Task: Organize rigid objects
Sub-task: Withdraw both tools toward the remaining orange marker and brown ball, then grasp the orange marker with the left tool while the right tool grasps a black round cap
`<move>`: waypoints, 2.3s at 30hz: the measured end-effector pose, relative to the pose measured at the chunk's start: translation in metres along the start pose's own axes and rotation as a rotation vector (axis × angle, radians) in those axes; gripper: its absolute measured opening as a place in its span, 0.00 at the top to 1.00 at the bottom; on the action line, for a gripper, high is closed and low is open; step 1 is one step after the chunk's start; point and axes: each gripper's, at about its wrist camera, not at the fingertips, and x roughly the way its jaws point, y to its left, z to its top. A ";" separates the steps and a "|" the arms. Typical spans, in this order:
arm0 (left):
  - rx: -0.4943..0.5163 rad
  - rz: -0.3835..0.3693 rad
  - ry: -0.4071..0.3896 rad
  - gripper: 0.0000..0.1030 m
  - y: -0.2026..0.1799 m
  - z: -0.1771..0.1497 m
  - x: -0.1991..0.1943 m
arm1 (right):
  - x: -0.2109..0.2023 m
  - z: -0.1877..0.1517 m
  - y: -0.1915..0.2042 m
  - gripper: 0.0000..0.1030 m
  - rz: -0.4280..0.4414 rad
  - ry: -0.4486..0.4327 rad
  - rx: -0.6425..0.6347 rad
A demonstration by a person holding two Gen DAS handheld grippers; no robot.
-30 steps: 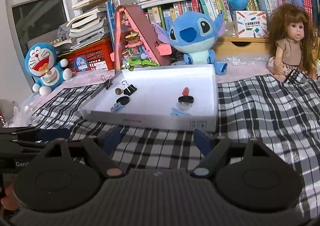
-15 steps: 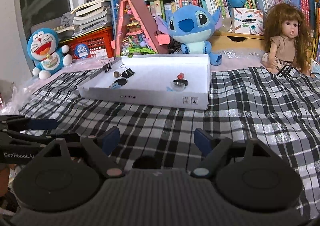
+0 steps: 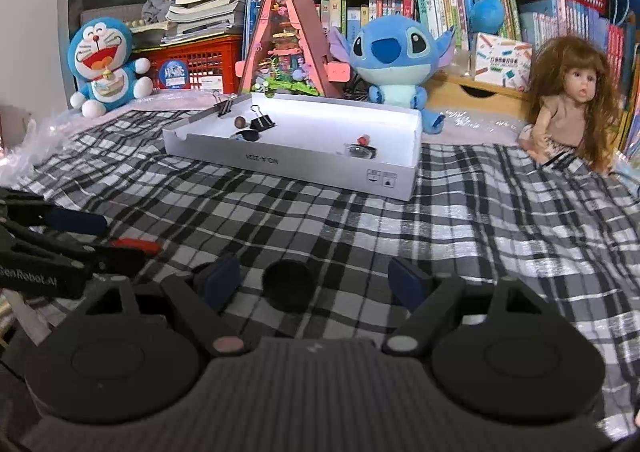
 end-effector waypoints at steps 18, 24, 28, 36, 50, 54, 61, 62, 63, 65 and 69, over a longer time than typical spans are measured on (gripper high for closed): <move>-0.020 -0.047 -0.002 0.88 -0.010 0.002 0.006 | 0.002 -0.010 0.009 0.14 -0.007 0.005 -0.058; 0.007 -0.026 -0.003 0.87 -0.004 0.003 0.005 | 0.003 -0.012 0.011 0.15 0.003 0.008 -0.067; 0.011 0.007 -0.006 0.85 0.003 0.003 0.003 | 0.003 -0.012 0.011 0.15 0.008 0.007 -0.068; -0.007 0.099 -0.003 0.69 0.018 0.004 0.002 | 0.004 -0.011 0.011 0.15 0.010 0.008 -0.078; -0.052 0.102 -0.032 0.52 0.017 0.008 0.002 | 0.006 -0.009 0.009 0.19 0.002 0.005 -0.060; -0.010 0.085 -0.030 0.49 0.006 0.008 0.008 | 0.008 -0.009 0.008 0.22 0.012 0.012 -0.044; -0.010 0.083 -0.026 0.58 0.001 0.007 0.015 | 0.010 -0.009 0.008 0.30 0.030 0.022 -0.043; -0.011 0.081 -0.026 0.59 0.001 0.007 0.015 | 0.010 -0.009 0.008 0.34 0.035 0.023 -0.043; -0.013 0.082 -0.027 0.59 0.002 0.008 0.015 | 0.010 -0.009 0.009 0.37 0.039 0.024 -0.042; -0.013 0.079 -0.030 0.60 0.002 0.008 0.014 | 0.010 -0.009 0.009 0.55 0.045 0.027 -0.037; -0.014 0.072 -0.035 0.60 0.002 0.011 0.010 | 0.009 -0.007 0.009 0.63 0.047 0.022 -0.027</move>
